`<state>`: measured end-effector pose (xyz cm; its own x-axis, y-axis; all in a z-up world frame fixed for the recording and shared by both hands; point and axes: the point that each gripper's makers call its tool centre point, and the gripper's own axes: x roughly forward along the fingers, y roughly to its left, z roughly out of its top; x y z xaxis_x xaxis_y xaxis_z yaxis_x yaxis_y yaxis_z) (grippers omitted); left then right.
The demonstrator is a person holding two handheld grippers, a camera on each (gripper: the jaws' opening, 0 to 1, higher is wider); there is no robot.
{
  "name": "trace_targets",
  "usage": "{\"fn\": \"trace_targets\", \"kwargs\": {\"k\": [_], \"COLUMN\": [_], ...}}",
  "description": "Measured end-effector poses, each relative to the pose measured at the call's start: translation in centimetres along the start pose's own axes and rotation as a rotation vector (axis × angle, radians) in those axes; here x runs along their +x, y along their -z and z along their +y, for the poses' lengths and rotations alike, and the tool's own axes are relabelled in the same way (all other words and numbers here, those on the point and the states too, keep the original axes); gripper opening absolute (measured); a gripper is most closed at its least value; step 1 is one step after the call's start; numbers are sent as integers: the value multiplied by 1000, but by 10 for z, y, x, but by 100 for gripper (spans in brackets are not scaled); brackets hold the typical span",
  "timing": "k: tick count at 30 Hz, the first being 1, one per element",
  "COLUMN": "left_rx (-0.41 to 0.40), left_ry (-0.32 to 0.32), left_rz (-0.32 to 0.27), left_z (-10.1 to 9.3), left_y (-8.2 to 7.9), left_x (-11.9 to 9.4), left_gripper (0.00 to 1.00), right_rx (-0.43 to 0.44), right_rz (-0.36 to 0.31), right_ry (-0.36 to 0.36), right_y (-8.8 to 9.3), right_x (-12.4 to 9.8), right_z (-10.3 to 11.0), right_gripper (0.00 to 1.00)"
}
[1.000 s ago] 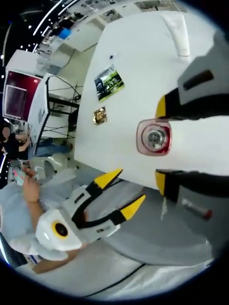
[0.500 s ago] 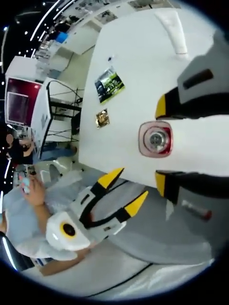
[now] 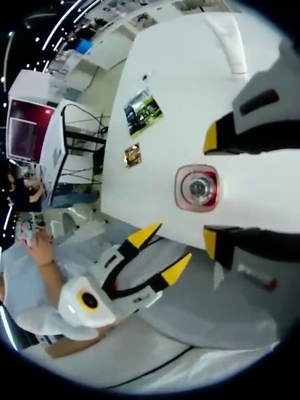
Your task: Arrange the skincare products in the storage area until every visible bottle or jar stands upright without overlapping.
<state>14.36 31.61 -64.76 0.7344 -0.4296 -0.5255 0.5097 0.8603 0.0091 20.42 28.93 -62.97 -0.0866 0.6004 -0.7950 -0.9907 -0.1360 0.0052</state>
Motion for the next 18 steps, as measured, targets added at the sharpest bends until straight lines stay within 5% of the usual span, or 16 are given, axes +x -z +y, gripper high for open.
{"fn": "trace_targets", "kwargs": {"k": [12, 18], "left_rx": [-30, -47], "left_ry": [-17, -37], "left_rz": [9, 20], "left_z": [1, 4], "left_y": [0, 4], "left_x": [4, 7], "left_gripper": [38, 50], "right_rx": [19, 38], "right_rz": [-21, -27], "right_ry": [-6, 8], "right_y": [7, 12], "right_x": [12, 18], "right_z": [3, 2], "right_gripper": [47, 50]}}
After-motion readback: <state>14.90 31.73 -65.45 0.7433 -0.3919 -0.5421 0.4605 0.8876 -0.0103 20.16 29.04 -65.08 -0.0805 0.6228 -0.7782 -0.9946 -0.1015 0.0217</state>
